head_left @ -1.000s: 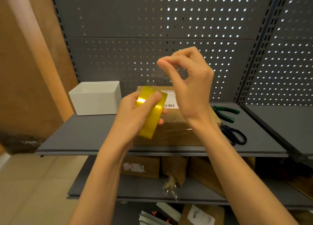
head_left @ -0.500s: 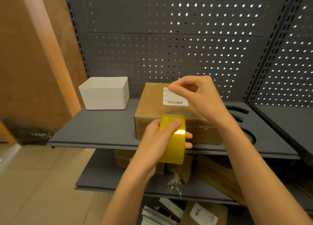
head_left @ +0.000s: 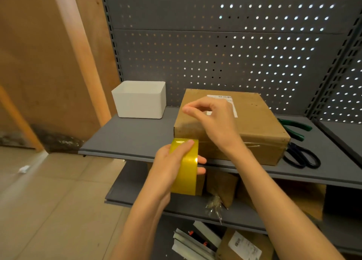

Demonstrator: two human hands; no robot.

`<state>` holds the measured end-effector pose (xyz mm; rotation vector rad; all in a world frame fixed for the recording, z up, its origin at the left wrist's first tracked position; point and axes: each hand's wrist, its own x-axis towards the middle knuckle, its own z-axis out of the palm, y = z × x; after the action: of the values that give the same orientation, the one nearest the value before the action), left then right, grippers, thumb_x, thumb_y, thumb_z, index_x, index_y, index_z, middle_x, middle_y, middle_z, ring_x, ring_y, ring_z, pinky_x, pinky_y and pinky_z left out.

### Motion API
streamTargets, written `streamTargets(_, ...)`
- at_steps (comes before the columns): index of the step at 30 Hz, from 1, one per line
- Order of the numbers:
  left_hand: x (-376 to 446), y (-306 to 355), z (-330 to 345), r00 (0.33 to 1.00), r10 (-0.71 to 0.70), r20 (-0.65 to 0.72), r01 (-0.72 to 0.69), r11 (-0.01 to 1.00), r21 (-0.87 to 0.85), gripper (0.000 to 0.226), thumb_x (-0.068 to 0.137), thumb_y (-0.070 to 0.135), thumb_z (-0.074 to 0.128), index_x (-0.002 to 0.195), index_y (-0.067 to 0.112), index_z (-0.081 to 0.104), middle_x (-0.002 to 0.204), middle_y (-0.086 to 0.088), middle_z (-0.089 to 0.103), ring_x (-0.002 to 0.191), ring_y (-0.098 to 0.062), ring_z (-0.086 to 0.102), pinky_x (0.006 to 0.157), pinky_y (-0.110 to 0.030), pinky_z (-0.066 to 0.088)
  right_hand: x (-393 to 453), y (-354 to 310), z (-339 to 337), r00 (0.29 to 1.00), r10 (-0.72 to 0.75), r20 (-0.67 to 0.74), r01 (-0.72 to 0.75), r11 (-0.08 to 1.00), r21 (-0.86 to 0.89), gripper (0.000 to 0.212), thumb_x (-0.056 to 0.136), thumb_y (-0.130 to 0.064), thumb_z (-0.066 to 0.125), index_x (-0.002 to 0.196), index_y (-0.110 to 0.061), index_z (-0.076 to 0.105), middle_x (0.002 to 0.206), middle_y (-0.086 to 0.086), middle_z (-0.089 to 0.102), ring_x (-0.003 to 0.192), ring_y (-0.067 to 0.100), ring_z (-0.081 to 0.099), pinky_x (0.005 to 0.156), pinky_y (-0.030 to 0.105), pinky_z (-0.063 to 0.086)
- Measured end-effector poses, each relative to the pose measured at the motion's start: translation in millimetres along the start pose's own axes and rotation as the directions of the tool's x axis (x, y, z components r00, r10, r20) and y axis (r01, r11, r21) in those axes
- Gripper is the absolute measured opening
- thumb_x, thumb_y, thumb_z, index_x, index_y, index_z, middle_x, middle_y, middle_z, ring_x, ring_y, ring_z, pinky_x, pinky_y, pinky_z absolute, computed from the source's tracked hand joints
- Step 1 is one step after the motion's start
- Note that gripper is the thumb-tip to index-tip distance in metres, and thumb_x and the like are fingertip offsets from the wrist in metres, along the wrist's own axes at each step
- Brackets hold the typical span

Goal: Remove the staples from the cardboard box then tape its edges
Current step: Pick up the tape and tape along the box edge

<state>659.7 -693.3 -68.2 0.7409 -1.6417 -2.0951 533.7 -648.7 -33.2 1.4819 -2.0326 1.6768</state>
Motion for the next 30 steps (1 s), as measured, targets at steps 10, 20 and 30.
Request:
streamTargets(10,6.1,8.2,-16.2,0.998,-0.054,-0.045,0.056,0.997,0.045,0.030,0.088,0.037,0.056,0.094,0.008,0.064,0.065,-0.001,0.073,0.051,-0.013,0.068,0.044,-0.020,0.051,-3.9,-6.7,19.6,0.990,-0.110,-0.085,0.107,0.993,-0.043,0.009,0.085,-0.016,0.066,0.086,-0.012,0.073,0.084,-0.002,0.069,0.076,0.001,0.059,0.071,0.008,0.042)
streamTargets(20,3.5,5.4,-13.1,0.999,-0.050,0.012,0.049,0.995,0.085,0.027,0.089,0.036,0.056,0.089,0.010,0.064,0.065,-0.005,0.072,0.053,-0.015,0.068,0.052,-0.023,0.056,20.4,5.4,7.9,0.998,0.027,0.061,-0.027,1.000,0.000,0.008,0.083,-0.019,0.068,0.086,-0.015,0.074,0.077,-0.010,0.067,0.077,0.002,0.063,0.073,0.018,0.051)
streamTargets(30,6.6,8.5,-12.3,0.990,-0.119,0.078,0.119,0.993,0.000,0.031,0.093,0.035,0.049,0.094,0.006,0.059,0.065,-0.010,0.072,0.053,-0.019,0.069,0.049,-0.025,0.056,30.2,30.8,10.4,0.984,0.113,0.135,-0.105,0.992,-0.067,0.010,0.083,-0.022,0.068,0.085,-0.015,0.075,0.078,-0.011,0.068,0.072,-0.006,0.060,0.066,0.007,0.043)
